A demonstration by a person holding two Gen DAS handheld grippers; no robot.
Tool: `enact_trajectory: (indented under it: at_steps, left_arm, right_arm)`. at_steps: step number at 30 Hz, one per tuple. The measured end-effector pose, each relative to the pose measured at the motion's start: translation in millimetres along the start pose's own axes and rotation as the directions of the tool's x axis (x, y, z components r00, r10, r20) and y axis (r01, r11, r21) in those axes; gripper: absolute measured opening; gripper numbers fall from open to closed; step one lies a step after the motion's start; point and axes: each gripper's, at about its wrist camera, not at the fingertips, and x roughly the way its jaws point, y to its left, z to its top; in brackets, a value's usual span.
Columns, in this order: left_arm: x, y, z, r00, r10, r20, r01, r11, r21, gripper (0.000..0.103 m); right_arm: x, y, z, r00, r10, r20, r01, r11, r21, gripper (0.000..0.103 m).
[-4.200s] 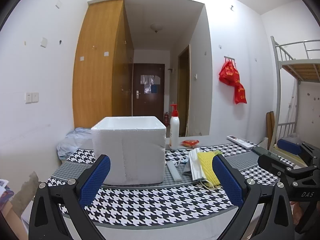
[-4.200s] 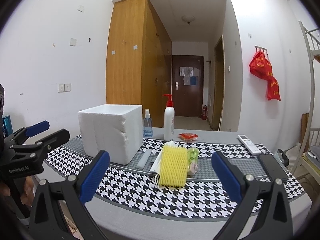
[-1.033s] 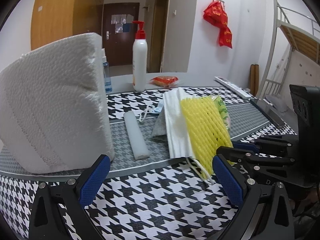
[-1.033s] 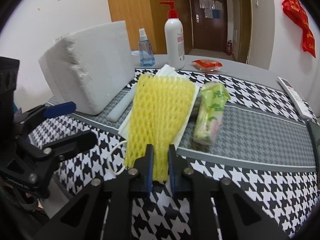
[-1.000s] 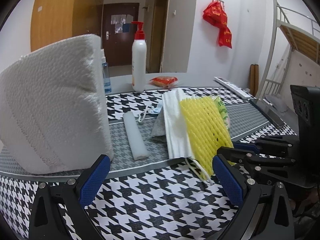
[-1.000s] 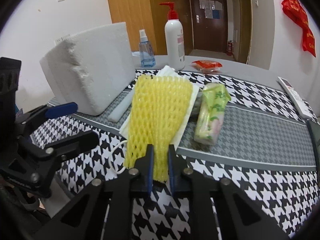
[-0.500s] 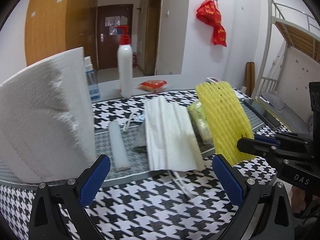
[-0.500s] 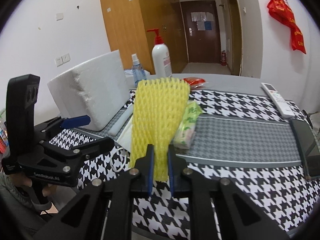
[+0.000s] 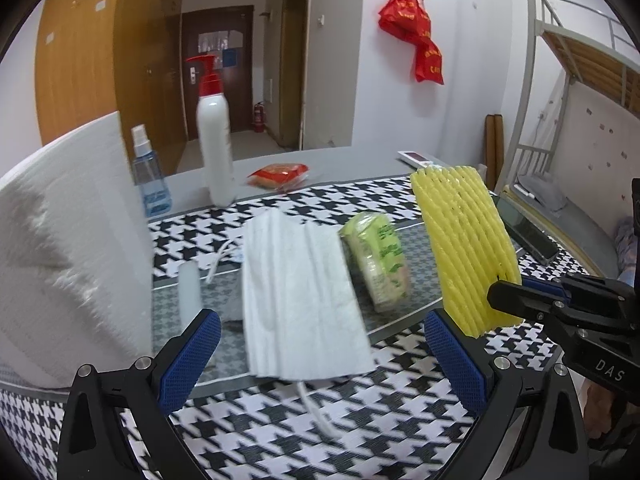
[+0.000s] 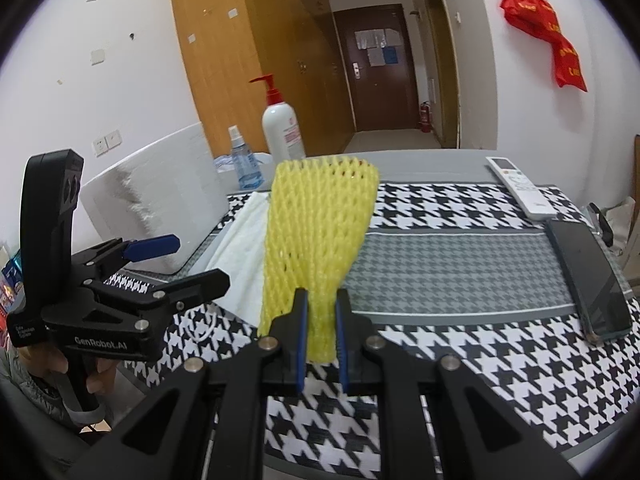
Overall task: Organize soft objects
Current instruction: 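Lift the yellow foam net up off the table with the right gripper, then grasp the green drink pouch with the left gripper while the right gripper holds the net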
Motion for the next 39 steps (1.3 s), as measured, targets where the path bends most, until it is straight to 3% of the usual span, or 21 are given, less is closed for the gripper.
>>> enact_trajectory:
  at_steps: [16, 30, 39]
  left_arm:
    - [25.6, -46.9, 14.9, 0.999, -0.030, -0.036, 0.032, 0.999, 0.038, 0.092]
    - [63.5, -63.1, 24.1, 0.992, 0.058, -0.109, -0.052, 0.997, 0.052, 0.057]
    - [78.9, -62.0, 20.9, 0.984, 0.101, -0.146, -0.092, 0.993, 0.067, 0.045]
  right_arm:
    - [-14.6, -38.7, -8.4, 0.998, -0.055, 0.014, 0.054, 0.996, 0.071, 0.016]
    - [-24.6, -53.2, -22.4, 0.998, -0.061, 0.019, 0.059, 0.992, 0.113, 0.016]
    - [-20.3, -52.1, -25.2, 0.999, -0.047, 0.016, 0.045, 0.993, 0.111, 0.016]
